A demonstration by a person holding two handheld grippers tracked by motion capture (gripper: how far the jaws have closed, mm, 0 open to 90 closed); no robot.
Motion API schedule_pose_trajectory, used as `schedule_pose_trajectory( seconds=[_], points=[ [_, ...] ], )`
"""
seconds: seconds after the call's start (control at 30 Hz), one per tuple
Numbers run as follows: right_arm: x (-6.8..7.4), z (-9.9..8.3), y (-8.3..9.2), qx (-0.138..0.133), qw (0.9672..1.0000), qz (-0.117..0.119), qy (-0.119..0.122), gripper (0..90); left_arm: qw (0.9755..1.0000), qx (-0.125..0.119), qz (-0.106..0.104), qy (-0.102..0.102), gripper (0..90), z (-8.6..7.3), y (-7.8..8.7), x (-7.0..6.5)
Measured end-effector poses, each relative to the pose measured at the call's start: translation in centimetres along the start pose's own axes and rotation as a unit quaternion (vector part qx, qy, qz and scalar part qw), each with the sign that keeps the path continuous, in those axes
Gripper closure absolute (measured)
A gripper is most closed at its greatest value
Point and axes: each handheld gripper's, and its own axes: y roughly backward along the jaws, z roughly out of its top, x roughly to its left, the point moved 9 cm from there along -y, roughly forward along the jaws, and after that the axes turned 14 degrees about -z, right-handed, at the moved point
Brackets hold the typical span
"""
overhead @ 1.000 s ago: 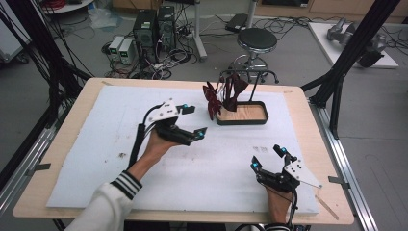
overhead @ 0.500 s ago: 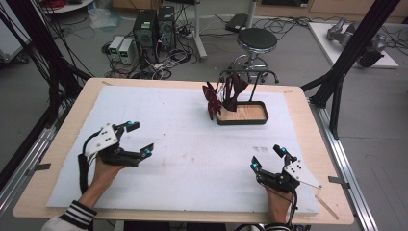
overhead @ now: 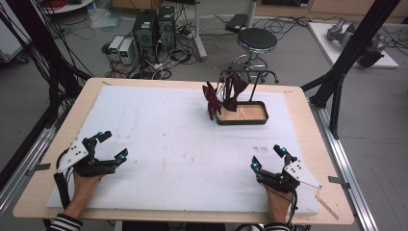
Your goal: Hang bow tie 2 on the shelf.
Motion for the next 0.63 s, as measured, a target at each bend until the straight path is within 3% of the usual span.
schedule_pose_trajectory(
  seconds=[0.23, 0.63],
  points=[
    [0.0, 0.0, 0.0, -0.001, 1.0000, 0.000, 0.001, 9.4, 0.9999, -0.002, 0.010, 0.010, 9.8, -1.1, 0.0, 0.7],
    [0.0, 0.0, 0.1, -0.003, 1.0000, 0.000, 0.001, 9.3, 0.9996, -0.012, 0.020, 0.014, 9.8, -1.2, 0.2, 0.9]
  ],
)
